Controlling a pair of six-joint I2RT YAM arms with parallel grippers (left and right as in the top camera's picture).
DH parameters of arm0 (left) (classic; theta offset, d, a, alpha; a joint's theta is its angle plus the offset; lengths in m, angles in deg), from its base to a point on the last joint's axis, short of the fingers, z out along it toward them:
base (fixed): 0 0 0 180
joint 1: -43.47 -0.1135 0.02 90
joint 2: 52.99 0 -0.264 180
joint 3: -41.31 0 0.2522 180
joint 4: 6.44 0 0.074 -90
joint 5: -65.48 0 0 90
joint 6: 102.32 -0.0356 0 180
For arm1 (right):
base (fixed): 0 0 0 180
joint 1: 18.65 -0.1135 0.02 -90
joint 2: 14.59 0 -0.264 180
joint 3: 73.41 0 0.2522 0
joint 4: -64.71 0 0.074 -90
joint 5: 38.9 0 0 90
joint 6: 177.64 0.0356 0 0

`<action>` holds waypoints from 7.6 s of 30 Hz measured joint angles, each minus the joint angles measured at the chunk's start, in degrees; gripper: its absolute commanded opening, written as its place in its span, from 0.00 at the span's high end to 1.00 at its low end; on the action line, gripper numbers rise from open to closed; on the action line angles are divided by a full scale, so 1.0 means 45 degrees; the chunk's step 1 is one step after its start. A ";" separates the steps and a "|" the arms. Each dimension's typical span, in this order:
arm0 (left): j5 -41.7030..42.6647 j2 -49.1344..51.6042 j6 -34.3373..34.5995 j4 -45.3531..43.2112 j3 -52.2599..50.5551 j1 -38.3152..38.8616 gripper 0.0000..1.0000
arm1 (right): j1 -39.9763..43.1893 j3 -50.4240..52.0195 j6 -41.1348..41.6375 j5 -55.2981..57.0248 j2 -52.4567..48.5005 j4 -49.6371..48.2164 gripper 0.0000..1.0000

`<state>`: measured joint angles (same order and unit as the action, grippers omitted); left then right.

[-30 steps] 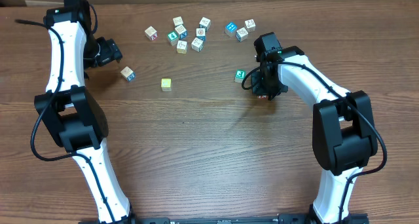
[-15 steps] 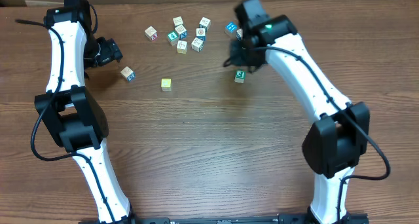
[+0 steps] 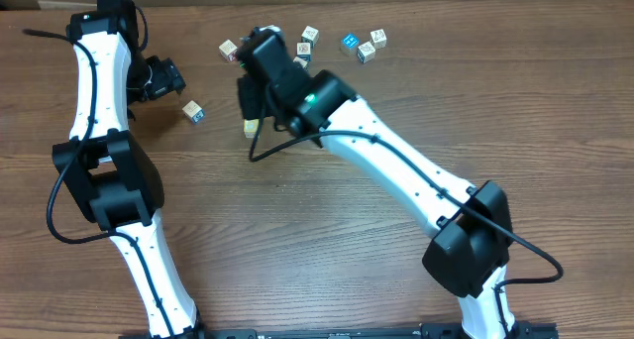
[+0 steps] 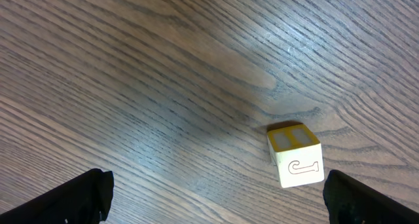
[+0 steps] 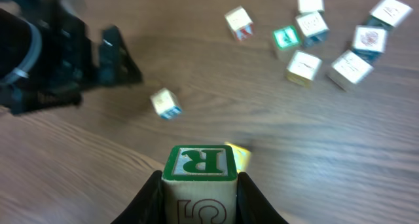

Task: Form a tower

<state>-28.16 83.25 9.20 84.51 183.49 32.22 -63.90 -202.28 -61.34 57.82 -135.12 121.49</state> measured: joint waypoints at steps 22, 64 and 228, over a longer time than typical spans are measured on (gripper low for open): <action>0.0000 0.0000 0.0000 -0.0005 0.0000 0.0000 0.00 | -0.0325 0.0000 0.0928 0.0607 -0.2710 -0.1146 0.80; 0.0000 0.0000 0.0000 -0.0005 0.0000 0.0000 0.00 | -0.0393 0.0000 0.1438 0.1273 -0.3351 -0.0996 0.74; 0.4663 -0.0107 -0.1447 0.2914 0.4046 0.0253 0.02 | 0.6926 -0.2040 0.0816 -0.0544 -0.3298 0.6776 0.00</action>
<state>-7.17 82.77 2.68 97.62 201.70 33.36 -32.73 -211.46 -57.67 55.38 -149.96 151.98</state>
